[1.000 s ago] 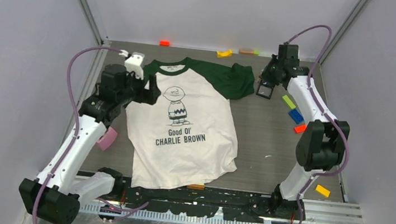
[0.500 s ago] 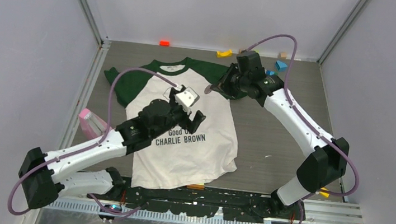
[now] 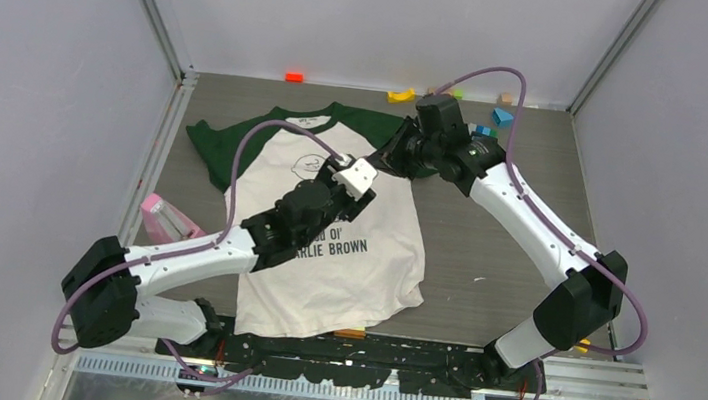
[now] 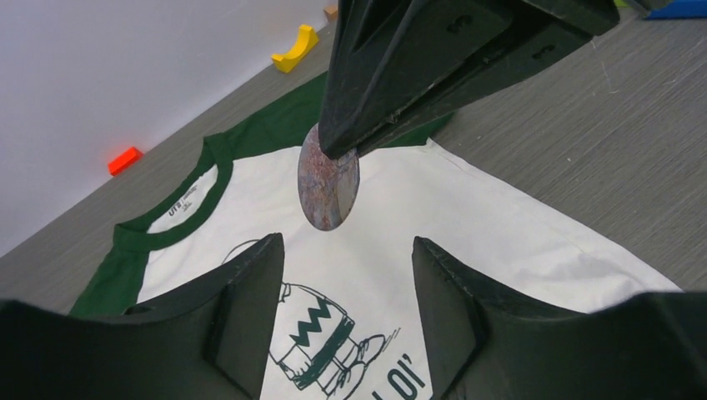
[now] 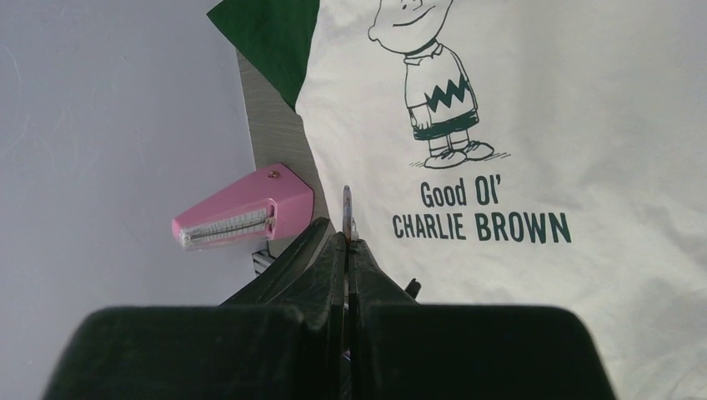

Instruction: Pin the brooch onto the clothing

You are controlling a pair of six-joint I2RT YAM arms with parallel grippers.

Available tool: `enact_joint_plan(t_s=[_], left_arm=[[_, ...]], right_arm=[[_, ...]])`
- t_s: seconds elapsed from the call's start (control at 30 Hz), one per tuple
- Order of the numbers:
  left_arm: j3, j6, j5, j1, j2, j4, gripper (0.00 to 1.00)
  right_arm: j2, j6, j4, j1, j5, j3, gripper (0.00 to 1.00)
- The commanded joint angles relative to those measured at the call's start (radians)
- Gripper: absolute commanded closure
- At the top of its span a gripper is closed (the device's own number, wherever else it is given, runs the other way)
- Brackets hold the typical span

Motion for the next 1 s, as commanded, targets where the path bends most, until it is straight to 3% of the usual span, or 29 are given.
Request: enact_joint_plan(t_s=[0.0, 0.23, 0.3, 0.4, 0.43, 0.5, 0.57, 0.73, 0.9, 0.97], left_arm=[[0.042, 0.055, -0.047, -0.004, 0.023, 0.103, 0.43], [0.065, 0.077, -0.029, -0.006, 0.067, 0.119, 0.57], [0.073, 0.084, -0.029, -0.006, 0.077, 0.122, 0.67], [0.079, 0.093, -0.028, -0.006, 0.082, 0.122, 0.95], [0.08, 0.091, -0.028, -0.006, 0.08, 0.118, 1.0], [0.079, 0.078, -0.02, -0.006, 0.074, 0.096, 1.0], [0.077, 0.047, -0.001, -0.006, 0.058, 0.061, 1.0], [0.075, -0.092, 0.073, -0.005, -0.016, -0.103, 1.0], [0.081, -0.278, 0.165, 0.013, -0.104, -0.335, 1.0], [0.103, -0.346, 0.293, 0.055, -0.126, -0.448, 1.0]], right_arm=[[-0.045, 0.018, 0.006, 0.016, -0.029, 0.035, 0.99], [-0.046, 0.021, 0.003, 0.025, -0.036, 0.034, 0.99], [-0.046, 0.021, 0.003, 0.026, -0.038, 0.033, 0.99], [-0.049, 0.007, 0.002, 0.027, -0.044, 0.031, 0.99], [-0.05, 0.004, 0.004, 0.028, -0.044, 0.025, 0.99], [-0.062, -0.009, 0.009, 0.027, -0.036, 0.011, 0.96], [-0.078, -0.027, 0.011, 0.026, -0.011, -0.006, 0.87], [-0.144, -0.078, 0.011, 0.015, 0.069, -0.05, 0.5], [-0.268, -0.145, 0.031, -0.082, 0.082, -0.138, 0.34], [-0.336, -0.202, 0.077, -0.12, 0.062, -0.231, 0.29]])
